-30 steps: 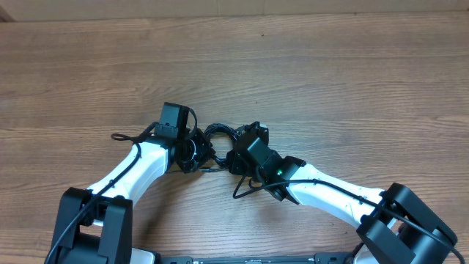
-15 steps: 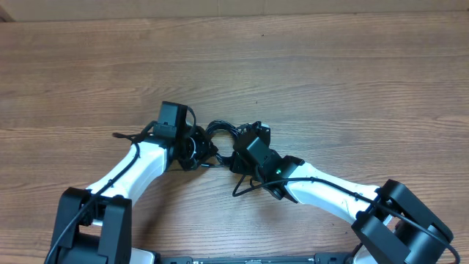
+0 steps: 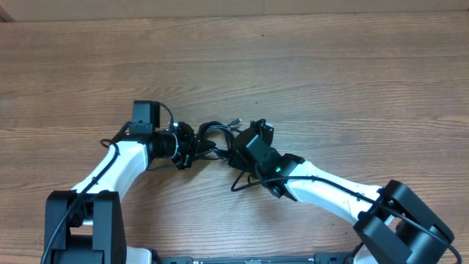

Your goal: Untangle cables

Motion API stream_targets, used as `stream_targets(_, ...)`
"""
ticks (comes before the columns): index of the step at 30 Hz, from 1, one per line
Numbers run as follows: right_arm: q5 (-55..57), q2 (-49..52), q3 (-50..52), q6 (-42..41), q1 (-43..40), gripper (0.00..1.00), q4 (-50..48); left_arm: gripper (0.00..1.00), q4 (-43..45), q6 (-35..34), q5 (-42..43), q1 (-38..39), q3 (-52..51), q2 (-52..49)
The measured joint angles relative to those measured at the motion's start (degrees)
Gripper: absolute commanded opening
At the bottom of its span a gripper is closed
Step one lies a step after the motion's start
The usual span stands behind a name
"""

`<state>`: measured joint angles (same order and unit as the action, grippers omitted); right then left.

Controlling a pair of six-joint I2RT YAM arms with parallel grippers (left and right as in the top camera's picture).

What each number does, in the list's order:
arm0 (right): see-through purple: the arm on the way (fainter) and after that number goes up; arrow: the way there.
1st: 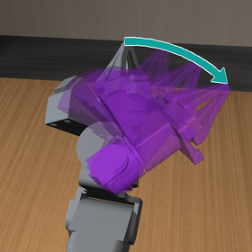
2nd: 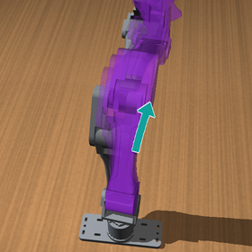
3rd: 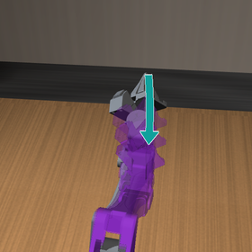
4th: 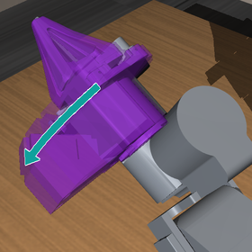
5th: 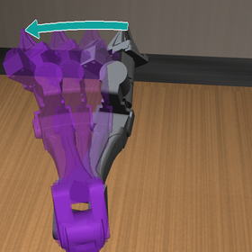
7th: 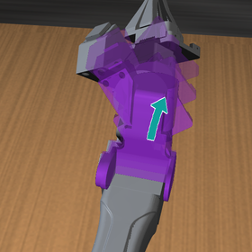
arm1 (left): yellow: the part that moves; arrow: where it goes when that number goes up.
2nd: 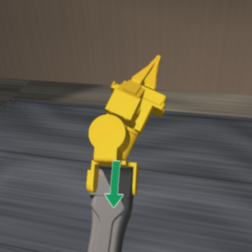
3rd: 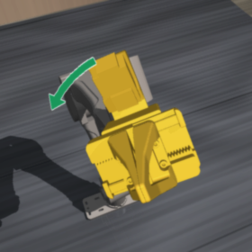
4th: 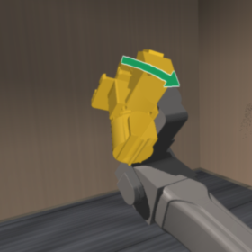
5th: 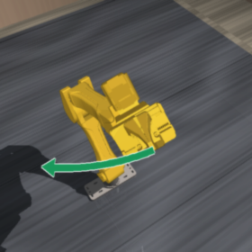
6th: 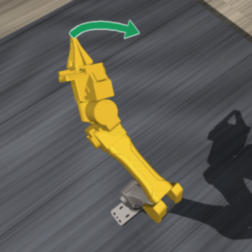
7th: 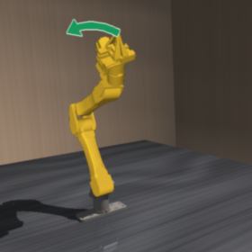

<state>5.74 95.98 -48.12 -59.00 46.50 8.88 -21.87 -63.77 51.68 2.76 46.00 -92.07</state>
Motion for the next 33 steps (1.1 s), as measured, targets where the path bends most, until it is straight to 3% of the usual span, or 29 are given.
stream_targets(9,-0.2,-0.15,-0.15,-0.94,-0.39,0.04,0.24,0.04,0.07,-8.57,3.3,-0.57,0.0,-0.15)
stream_targets(16,-1.99,-0.15,-0.17,-1.01,-1.05,0.04,-0.04,0.05,1.51,-19.26,2.25,-0.55,-0.04,-0.15)
stream_targets(28,-0.83,-0.13,-1.64,-1.86,-2.25,0.04,-1.55,0.04,21.46,-40.94,2.82,-0.11,-1.62,-0.46)
stream_targets(33,-0.59,-0.15,-1.97,-2.08,-2.25,0.04,-1.79,0.04,25.81,-45.86,3.67,-0.13,-1.79,-0.72)
